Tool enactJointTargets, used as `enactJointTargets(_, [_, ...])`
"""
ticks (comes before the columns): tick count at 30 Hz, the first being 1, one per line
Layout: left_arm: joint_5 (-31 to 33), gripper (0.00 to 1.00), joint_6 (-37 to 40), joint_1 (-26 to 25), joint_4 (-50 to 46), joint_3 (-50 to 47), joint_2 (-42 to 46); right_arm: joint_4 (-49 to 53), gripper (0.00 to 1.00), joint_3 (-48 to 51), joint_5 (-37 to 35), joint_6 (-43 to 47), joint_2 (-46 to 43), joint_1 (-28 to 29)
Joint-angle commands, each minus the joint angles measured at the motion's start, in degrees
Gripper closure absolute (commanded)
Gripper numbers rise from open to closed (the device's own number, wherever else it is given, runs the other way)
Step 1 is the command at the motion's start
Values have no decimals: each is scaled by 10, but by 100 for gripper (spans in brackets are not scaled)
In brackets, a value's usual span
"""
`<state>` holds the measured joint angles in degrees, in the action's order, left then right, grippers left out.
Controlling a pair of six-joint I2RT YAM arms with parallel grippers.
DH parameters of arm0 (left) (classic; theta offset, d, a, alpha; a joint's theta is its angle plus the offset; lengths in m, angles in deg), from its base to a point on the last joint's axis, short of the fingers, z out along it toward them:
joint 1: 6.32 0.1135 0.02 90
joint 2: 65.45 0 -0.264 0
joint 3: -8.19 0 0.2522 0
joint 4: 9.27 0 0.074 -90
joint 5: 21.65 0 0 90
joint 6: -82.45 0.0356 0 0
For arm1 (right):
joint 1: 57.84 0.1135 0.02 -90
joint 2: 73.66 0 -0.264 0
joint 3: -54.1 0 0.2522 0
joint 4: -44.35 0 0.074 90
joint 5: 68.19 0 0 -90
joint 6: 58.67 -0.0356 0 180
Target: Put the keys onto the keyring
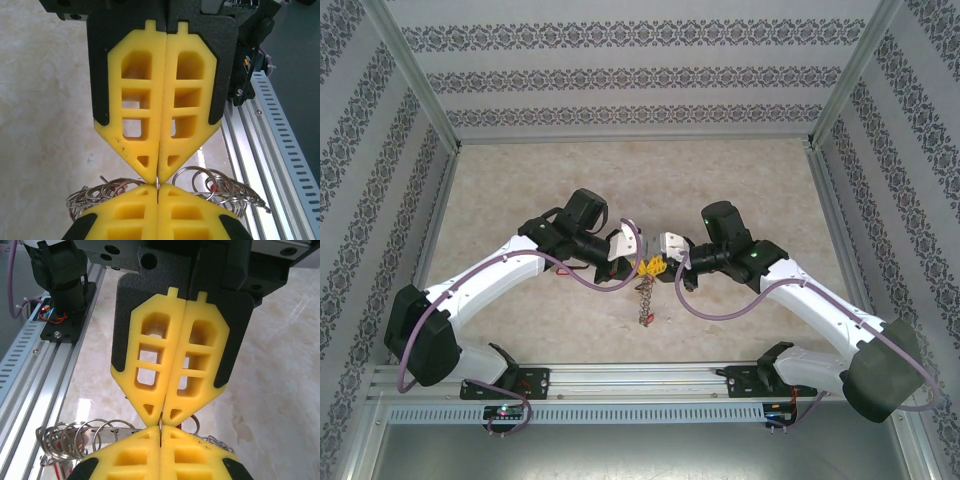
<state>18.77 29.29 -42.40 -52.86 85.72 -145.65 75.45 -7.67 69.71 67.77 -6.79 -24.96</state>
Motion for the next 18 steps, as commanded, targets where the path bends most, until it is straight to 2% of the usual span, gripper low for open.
enactJointTargets(1, [-29,100,-12,-10,40,12,9,-2,100,-7,-16,-9,11,5])
enactJointTargets(3, [-30,100,-21,-10,50,8,12,-24,100,0,-46,-34,9,4])
enactJointTargets(5, [-41,97,-32,-8,60,1,13,-94,100,30,-70,-85,-5,-1])
enactJointTargets(6, [-50,86,-46,-3,73,-4,14,-150,100,52,-76,-124,-16,-6])
enactJointTargets(7, [-52,80,-60,1,87,-11,14,-200,100,71,-75,-161,-26,-11])
enactJointTargets(9, [-55,77,-63,8,94,-21,16,-272,100,96,-68,-214,-40,-22])
enactJointTargets(18, [-51,77,-84,21,127,-39,14,-365,100,130,-61,-286,-84,-29])
